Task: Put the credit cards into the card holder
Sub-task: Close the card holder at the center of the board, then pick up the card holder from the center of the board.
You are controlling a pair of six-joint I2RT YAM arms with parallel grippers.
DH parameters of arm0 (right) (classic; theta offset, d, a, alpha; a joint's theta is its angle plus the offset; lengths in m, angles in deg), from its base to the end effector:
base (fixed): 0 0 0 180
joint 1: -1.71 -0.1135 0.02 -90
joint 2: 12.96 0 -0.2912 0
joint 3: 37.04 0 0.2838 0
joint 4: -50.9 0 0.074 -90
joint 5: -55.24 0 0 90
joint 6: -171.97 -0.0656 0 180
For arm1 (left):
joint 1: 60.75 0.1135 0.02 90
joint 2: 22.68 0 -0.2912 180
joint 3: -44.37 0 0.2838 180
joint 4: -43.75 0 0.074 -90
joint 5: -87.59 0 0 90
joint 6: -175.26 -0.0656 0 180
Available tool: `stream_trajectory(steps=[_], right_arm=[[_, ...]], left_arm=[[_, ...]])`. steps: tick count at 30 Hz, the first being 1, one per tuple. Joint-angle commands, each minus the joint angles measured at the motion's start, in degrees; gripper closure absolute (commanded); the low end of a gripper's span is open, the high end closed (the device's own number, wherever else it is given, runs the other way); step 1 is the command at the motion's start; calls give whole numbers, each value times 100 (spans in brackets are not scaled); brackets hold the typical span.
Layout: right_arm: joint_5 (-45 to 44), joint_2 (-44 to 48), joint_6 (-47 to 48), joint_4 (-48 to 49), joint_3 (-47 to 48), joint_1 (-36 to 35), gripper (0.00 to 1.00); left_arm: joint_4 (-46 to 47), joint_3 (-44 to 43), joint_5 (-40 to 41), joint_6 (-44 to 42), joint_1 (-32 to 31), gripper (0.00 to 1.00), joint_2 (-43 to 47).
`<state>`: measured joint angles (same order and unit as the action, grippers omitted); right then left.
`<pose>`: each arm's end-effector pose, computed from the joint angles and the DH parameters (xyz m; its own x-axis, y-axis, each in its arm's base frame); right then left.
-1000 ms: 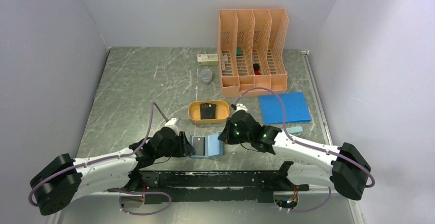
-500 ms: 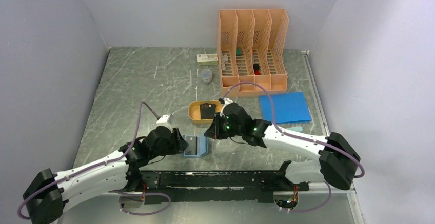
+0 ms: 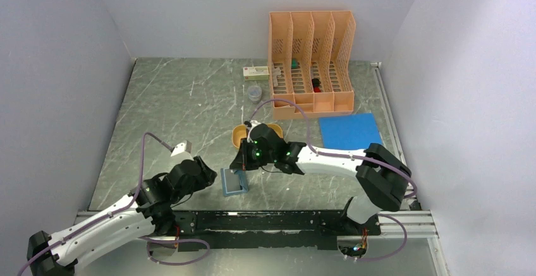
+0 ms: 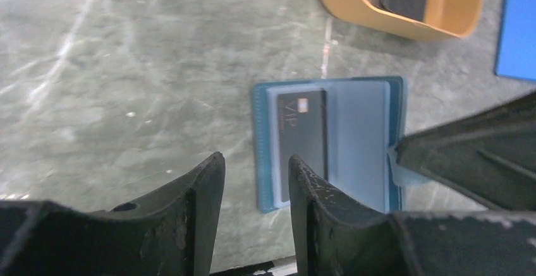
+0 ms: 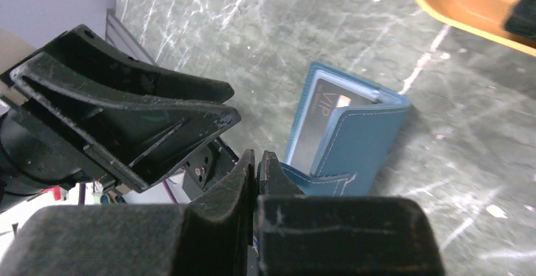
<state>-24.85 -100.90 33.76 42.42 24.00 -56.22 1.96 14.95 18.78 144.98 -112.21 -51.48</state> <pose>0.1899 0.3243 0.1958 -0.8828 -0.0257 -0.4690 -0.3767 0.6351 0.6743 0.1122 -0.1028 0.1679 -0.6902 -0.4258 -0.5850 -0.0720 0.8449 -0.5301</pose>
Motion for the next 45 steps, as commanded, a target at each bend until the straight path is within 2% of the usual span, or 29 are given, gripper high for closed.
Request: stream_trajectory(steps=[1,7,18,22,23,25,27,35,39,42,45], right_arm=[[287,-373,119,330,298,-256,100],[462,-1052,241,426,694,-567,100],[717,-2474,283,398,1831,-735,100],[705,-2423,322,350,1932,-807,52],[677,-2351,322,326,1922,-814,45],[644,-2201,332,208,1917,-815,34],[607,-2043,362,65,1921,-811,30],[315,-1204,444,-597,1820,-814,26],[-152,-566,647,-1013,1544,-807,26],[-780,-169,798,-1338,1138,-778,32],[-1201,-240,988,-1595,929,-764,47]], left_arm=[[-986,-275,854,903,23,53,46],[-1451,-620,1330,1355,22,51,16],[-1828,-1055,1616,1248,24,50,339],[-1881,-1043,1563,1259,27,50,401],[-1896,-1047,1570,1271,30,50,428],[-1899,-1061,1595,1254,24,50,480],[-1902,-1088,1646,1240,29,50,514],[-1894,-1214,1760,1175,30,49,423],[-1758,-1184,1679,1052,25,49,377],[-1516,-1141,1540,837,24,50,357],[-1132,-1055,1251,505,25,49,273]])
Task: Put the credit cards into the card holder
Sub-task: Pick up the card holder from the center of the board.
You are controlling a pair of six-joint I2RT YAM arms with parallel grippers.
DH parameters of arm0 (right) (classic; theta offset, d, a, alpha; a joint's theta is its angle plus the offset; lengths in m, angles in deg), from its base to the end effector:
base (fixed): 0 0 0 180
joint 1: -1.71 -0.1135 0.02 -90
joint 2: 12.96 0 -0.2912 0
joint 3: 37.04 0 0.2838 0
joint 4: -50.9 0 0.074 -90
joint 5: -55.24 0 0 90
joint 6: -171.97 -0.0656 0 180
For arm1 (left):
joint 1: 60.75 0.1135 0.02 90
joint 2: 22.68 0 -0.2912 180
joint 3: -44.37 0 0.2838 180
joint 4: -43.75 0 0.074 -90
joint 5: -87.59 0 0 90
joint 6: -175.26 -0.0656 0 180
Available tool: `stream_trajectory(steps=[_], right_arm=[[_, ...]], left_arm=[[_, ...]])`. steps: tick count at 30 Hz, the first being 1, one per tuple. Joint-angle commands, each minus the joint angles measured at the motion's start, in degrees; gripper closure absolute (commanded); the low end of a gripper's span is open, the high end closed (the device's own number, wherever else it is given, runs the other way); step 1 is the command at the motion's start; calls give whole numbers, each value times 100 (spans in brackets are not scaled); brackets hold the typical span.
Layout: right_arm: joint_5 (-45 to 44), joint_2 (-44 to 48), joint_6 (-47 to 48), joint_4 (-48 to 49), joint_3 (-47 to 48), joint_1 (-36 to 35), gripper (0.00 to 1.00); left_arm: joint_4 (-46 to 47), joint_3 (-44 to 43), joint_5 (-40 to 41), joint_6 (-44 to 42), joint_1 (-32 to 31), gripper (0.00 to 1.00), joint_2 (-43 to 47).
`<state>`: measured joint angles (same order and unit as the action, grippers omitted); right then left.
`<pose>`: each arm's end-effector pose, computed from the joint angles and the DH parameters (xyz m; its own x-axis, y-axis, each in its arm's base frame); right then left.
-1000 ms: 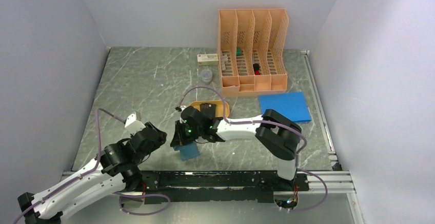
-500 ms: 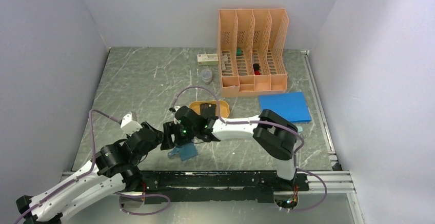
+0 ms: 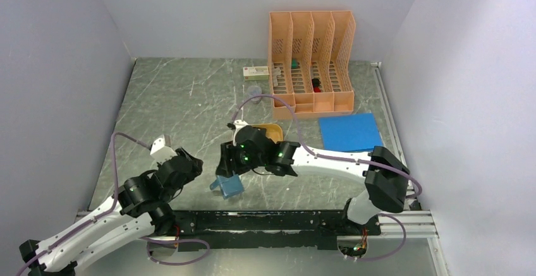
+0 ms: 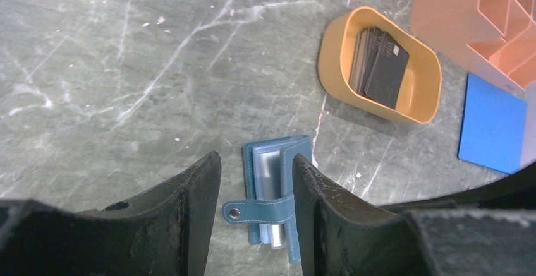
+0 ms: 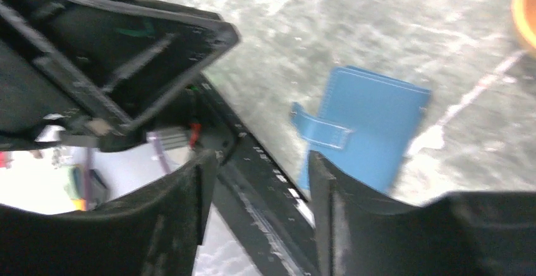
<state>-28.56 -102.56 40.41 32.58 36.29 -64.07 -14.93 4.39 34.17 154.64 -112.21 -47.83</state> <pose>0.1597 0.3723 0.2461 -0.7999 -0.1706 -0.5753 -0.5512 0.5880 0.5920 0.1067 -0.0712 0.2221 -0.4893 -0.5921 -0.6404 -0.2771 0.8017 -0.5296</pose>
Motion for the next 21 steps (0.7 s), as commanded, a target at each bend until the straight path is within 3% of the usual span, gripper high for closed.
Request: stream_trajectory(steps=[1,4,9,21], right_arm=[[-858,-165,362,-622,-336,20,51],[-719,-404,382,-317,-458,-12,56],[-692,-963,383,-137,-334,-107,57],[-1056,-1320,345,-242,-371,-271,57]], left_arm=[[674,45,-404,-549,28,49,-151],[985,151,-811,-727,30,47,-480],[1378,328,-1235,-801,23,46,-1001],[2220,785,-1465,-734,25,46,-1905]])
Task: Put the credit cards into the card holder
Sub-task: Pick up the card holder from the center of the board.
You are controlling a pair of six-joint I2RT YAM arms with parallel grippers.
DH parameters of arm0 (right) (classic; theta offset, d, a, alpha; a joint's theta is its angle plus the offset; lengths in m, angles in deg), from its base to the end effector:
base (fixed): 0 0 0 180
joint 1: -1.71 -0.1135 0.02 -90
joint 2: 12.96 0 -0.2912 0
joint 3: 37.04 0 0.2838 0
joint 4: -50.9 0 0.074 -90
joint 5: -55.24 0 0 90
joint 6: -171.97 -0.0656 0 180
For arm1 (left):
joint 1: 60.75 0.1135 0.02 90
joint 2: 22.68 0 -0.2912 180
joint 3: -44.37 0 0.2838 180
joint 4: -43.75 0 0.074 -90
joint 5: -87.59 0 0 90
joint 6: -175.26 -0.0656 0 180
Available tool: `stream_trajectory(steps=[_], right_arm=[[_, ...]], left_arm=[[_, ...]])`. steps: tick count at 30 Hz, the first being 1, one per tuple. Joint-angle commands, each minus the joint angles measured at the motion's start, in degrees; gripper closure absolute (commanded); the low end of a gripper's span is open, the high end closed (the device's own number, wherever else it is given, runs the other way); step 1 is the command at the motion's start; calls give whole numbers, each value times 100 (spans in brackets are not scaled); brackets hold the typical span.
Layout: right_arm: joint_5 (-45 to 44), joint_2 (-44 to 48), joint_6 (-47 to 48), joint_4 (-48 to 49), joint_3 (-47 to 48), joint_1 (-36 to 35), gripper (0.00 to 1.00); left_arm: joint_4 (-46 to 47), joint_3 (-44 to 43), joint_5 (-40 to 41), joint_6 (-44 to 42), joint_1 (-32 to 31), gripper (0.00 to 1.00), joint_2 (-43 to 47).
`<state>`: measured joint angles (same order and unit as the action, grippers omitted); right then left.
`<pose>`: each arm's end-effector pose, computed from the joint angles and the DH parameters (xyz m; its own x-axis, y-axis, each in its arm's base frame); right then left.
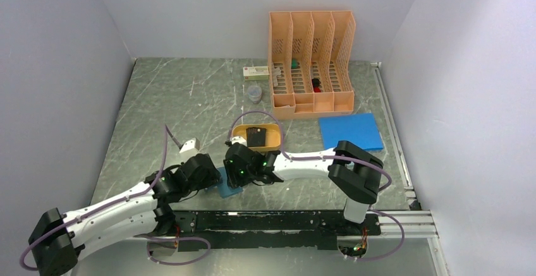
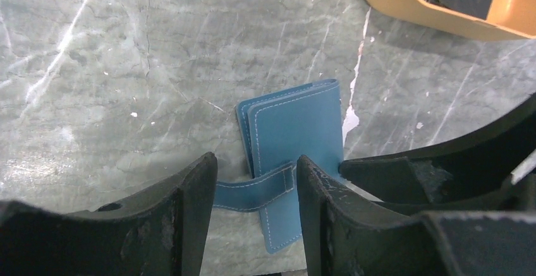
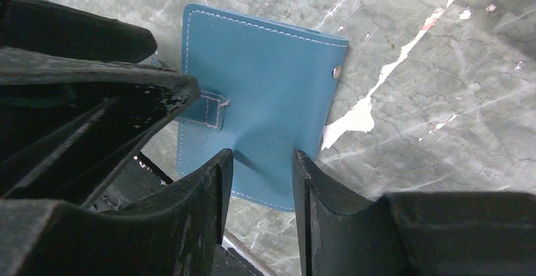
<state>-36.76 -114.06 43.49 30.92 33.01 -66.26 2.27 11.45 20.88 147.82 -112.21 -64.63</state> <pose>0.1548 0.3764 0.1444 -0.7996 -0.3183 -0.5092 -0.5373 0.7578 0.3701 0.1256 -0.1161 0.1600 -0.7202 -0.4043 -0.5639 -0.1679 0.8901 -0.4238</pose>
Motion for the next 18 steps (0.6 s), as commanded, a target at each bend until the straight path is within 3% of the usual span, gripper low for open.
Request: stream_trajectory(steps=[1,7,13,18], right_arm=[[-250,-175,42,-77,-53,-62,56],[-259,-81,17,-71,-138,-89,55],[-225,336,-86,-100,-330,-94,50],[26,860,-346,187,-712,24,41]], left_arm=[[529,84,-120,-48,23,46,-319],[548,128,-47,2,23,52,-770],[457,274,138,149,31,73,-1046],[538,375,139,203,24,81,-1267]])
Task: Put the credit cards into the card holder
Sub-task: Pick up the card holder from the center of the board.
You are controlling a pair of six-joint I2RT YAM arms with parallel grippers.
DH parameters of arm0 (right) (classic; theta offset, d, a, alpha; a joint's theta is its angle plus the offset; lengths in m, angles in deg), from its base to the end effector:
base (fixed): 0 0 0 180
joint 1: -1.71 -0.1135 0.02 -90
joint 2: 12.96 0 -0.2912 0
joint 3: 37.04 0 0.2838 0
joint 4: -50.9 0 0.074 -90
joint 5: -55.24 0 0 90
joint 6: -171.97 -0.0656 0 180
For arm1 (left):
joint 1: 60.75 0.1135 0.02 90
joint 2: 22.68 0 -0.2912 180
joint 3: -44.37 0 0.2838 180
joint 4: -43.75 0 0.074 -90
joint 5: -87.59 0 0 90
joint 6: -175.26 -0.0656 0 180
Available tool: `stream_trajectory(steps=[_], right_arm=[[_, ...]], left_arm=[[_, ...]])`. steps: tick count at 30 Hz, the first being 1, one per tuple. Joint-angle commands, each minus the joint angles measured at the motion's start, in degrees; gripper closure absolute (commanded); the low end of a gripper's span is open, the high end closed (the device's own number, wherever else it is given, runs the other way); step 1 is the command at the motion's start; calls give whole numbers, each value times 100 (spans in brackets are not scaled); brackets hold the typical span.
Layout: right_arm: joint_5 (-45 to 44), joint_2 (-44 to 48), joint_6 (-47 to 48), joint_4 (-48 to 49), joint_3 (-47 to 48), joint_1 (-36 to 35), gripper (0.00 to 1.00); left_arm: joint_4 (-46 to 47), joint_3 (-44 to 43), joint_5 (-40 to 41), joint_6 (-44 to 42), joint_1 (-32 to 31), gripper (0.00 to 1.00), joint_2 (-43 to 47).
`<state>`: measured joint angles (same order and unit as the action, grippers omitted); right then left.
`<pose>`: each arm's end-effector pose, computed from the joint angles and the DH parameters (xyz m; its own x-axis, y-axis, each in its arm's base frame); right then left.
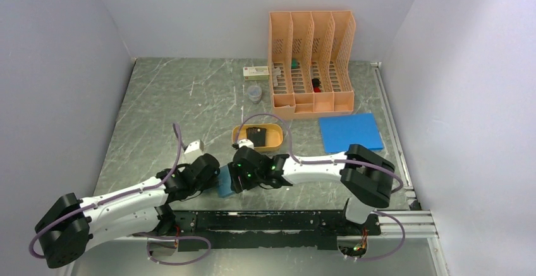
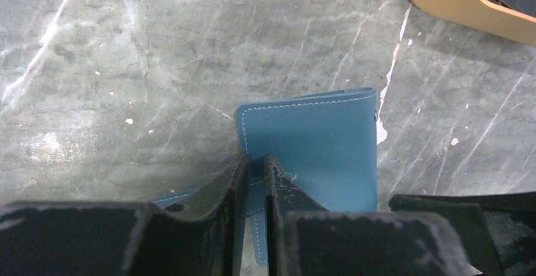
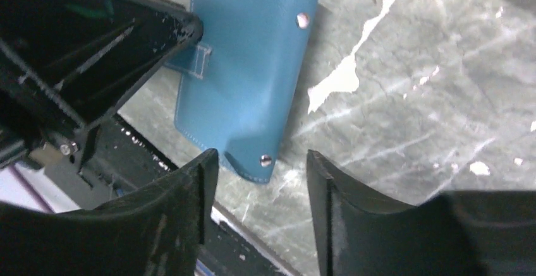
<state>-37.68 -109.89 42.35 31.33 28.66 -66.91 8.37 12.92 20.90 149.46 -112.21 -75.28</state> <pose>0.1438 0.3582 0.1473 -0.8032 -0.3046 -0.5120 -0.5272 0.7637 0.3726 0.1336 -0.1261 0.1305 -0.7505 -0.3849 -0.5372 -0.2145 0.9108 -0.3529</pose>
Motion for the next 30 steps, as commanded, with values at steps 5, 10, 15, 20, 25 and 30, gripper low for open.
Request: stream_trajectory(steps=[5,10,15,20,25,30], right_arm=[[910,885,-649,1086,-1009,548,35],[1826,820,-1130,2162,-1479,949,34],[2101,491,-1572,2753,-1642,1112,34],[2302,105,-2070,3397,-1880,1203,35],[2186,-16,-2308,3561,-2063,1211,35],[2204,-337,-2493,3978,-2142,1205,40]], left_arm=[[51,368,79,82,24,85,-284],[226,531,-12,81,22,87,-234],[269,532,-11,81,23,88,-310],[334,554,-29,114,27,88,-387],[401,598,-55,162,24,89,-421],[461,615,-89,188,27,89,-494]])
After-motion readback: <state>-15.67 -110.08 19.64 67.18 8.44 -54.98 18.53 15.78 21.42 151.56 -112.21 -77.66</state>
